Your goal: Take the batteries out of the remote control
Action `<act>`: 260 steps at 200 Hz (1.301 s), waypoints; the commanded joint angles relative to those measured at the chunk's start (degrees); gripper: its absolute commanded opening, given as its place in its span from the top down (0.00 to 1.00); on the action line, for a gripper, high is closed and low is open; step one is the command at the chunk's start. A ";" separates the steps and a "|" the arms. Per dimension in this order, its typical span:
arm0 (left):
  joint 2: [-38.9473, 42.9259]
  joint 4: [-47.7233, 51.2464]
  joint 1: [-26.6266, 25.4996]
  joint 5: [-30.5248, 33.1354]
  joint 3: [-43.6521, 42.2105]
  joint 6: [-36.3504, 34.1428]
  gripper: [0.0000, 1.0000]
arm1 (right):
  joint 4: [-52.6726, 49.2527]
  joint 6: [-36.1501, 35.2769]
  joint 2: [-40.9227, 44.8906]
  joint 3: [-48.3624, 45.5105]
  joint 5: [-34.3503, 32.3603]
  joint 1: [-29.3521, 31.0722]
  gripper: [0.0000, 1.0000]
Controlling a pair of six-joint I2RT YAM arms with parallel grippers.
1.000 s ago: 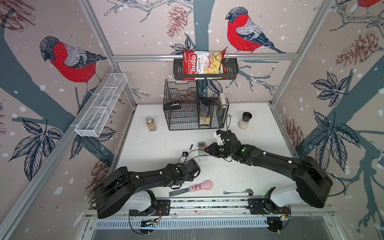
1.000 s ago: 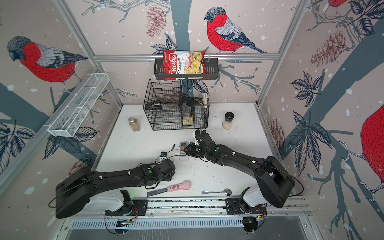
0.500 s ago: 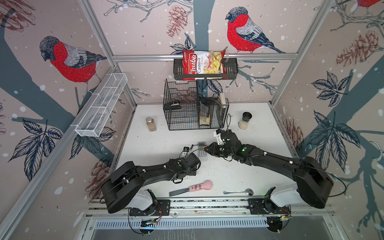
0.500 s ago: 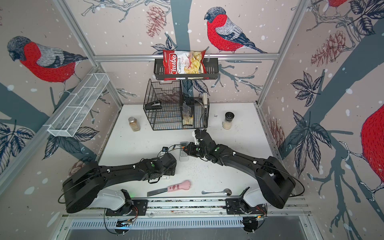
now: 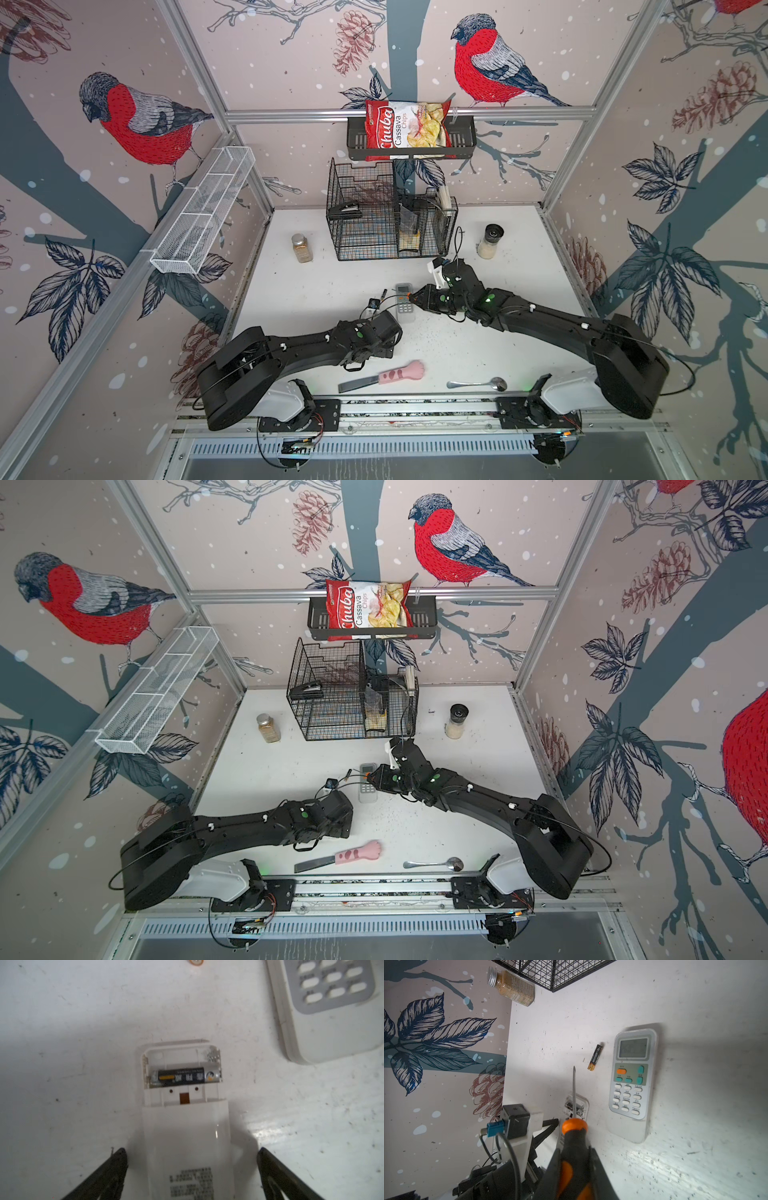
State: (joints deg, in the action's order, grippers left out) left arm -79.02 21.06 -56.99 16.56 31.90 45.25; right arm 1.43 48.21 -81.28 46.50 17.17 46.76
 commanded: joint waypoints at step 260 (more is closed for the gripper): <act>-7.51 13.42 1.02 -7.24 4.23 11.00 0.34 | 2.10 -1.80 0.51 -0.68 2.04 -2.45 0.99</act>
State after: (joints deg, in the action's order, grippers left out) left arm -82.87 29.56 -55.99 19.55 35.97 62.19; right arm 2.55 46.68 -82.37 46.65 19.88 44.77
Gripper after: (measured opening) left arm 0.662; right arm 0.212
